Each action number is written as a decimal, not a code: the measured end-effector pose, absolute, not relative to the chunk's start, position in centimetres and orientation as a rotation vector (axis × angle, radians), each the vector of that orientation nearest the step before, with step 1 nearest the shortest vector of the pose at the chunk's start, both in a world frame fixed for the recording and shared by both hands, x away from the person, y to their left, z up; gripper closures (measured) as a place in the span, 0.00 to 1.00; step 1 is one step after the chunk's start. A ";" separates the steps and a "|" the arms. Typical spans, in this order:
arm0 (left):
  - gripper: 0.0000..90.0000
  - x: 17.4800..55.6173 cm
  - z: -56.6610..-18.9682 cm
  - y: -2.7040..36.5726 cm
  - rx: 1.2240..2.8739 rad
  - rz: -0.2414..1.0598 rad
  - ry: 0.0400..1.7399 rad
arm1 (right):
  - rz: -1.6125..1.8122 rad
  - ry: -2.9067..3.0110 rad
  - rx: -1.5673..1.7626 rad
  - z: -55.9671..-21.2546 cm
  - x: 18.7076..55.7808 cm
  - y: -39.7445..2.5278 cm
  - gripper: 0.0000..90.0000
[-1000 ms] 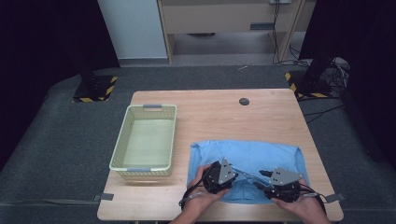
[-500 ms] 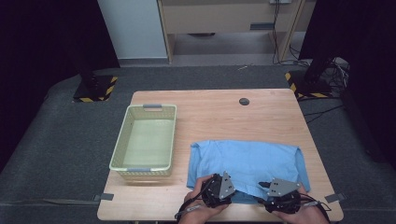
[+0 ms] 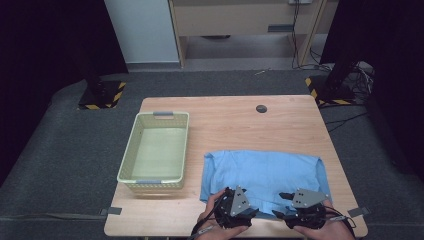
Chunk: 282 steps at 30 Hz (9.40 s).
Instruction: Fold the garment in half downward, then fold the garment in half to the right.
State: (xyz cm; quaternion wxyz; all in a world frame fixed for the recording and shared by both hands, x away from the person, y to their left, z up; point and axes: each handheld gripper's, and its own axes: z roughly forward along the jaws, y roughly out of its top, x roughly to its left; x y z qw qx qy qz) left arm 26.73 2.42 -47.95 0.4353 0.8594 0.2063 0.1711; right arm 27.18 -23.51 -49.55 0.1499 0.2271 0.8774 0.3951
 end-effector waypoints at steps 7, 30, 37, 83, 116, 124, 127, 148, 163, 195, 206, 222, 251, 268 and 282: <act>0.33 28.2 -48.2 3.6 2.114 0.452 0.616 | 1.111 2.474 0.748 -49.8 28.1 -24.1 0.38; 0.31 30.9 -52.5 3.1 2.263 0.496 0.714 | 0.963 2.478 1.010 -53.2 30.8 -24.6 0.07; 0.30 31.0 -53.0 2.2 2.273 0.484 0.732 | 1.004 2.494 1.049 -53.7 31.5 -25.5 0.06; 0.07 39.3 -47.9 2.5 2.227 0.282 0.716 | 0.958 2.511 0.980 -47.9 34.5 -25.0 0.05; 0.07 42.2 -46.8 5.5 2.185 0.399 0.874 | 0.999 2.615 0.872 -48.0 34.5 -15.2 0.06; 0.08 42.5 -47.6 5.4 2.191 0.437 0.879 | 1.026 2.606 0.841 -49.4 34.2 -13.5 0.09; 0.09 42.5 -47.7 5.3 2.187 0.453 0.877 | 1.047 2.595 0.839 -49.8 34.0 -13.0 0.12; 0.13 43.4 -49.7 5.8 2.180 0.510 0.936 | 1.101 2.603 0.729 -51.1 33.0 -8.6 0.19; 0.13 43.9 -50.4 6.4 2.181 0.500 0.972 | 1.112 2.598 0.702 -51.5 33.7 -6.3 0.17; 0.11 45.3 -52.4 7.9 2.100 0.453 1.055 | 1.122 2.568 0.760 -53.8 34.7 -6.6 0.30; 0.23 46.1 -53.0 9.1 2.035 0.448 1.135 | 1.140 2.554 0.762 -53.9 34.7 -6.8 0.32; 0.44 46.8 -53.6 8.6 2.076 0.407 1.031 | 1.150 2.550 0.752 -53.9 34.4 -7.4 0.38; 0.94 46.4 -53.3 8.1 2.104 0.402 0.985 | 0.990 2.539 0.784 -52.8 34.8 -6.6 0.80; 0.94 44.9 -48.0 7.2 2.020 0.437 0.874 | 1.003 2.423 0.899 -48.3 32.9 -8.3 0.96; 0.94 43.6 -44.9 8.6 1.980 0.463 0.842 | 1.039 2.425 0.865 -45.9 32.0 -6.2 0.96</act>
